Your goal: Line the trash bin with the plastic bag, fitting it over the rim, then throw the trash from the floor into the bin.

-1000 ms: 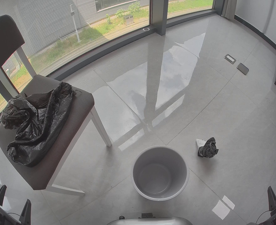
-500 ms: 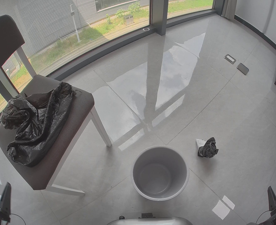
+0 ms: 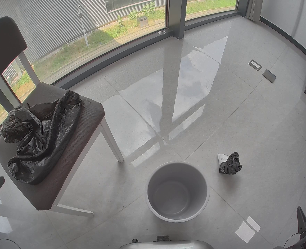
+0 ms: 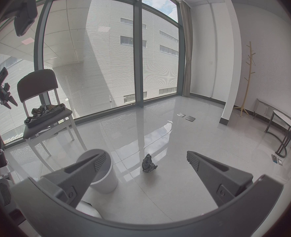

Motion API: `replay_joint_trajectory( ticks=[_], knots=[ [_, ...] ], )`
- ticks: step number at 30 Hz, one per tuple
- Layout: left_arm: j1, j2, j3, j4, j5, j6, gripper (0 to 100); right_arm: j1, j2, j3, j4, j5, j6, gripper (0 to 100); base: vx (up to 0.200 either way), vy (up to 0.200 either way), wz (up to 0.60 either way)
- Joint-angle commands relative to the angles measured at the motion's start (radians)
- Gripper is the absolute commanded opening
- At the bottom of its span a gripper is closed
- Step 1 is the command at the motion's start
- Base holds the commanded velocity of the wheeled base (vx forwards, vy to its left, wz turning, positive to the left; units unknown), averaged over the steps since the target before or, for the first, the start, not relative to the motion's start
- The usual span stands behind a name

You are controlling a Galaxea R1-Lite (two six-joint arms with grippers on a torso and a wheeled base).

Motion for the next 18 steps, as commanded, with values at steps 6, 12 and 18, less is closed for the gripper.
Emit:
replay_joint_trajectory(
  ticks=[6, 12, 18],
  knots=[
    [0.100, 0.182, 0.003, -0.005, 0.008, -0.019, 100, 0.000, -0.012, 0.018, 0.000, 0.000, 0.000, 100, 0.000, 0.000, 0.00],
    [0.220, 0.236, 0.048, -0.085, -0.114, -0.102, 100, 0.000, -0.010, 0.018, 0.000, 0.000, 0.000, 100, 0.000, 0.000, 0.00],
    [0.306, 0.286, 0.097, -0.158, -0.157, -0.101, 100, 0.000, -0.010, 0.018, 0.000, 0.000, 0.000, 100, 0.000, 0.000, 0.00]
  ],
)
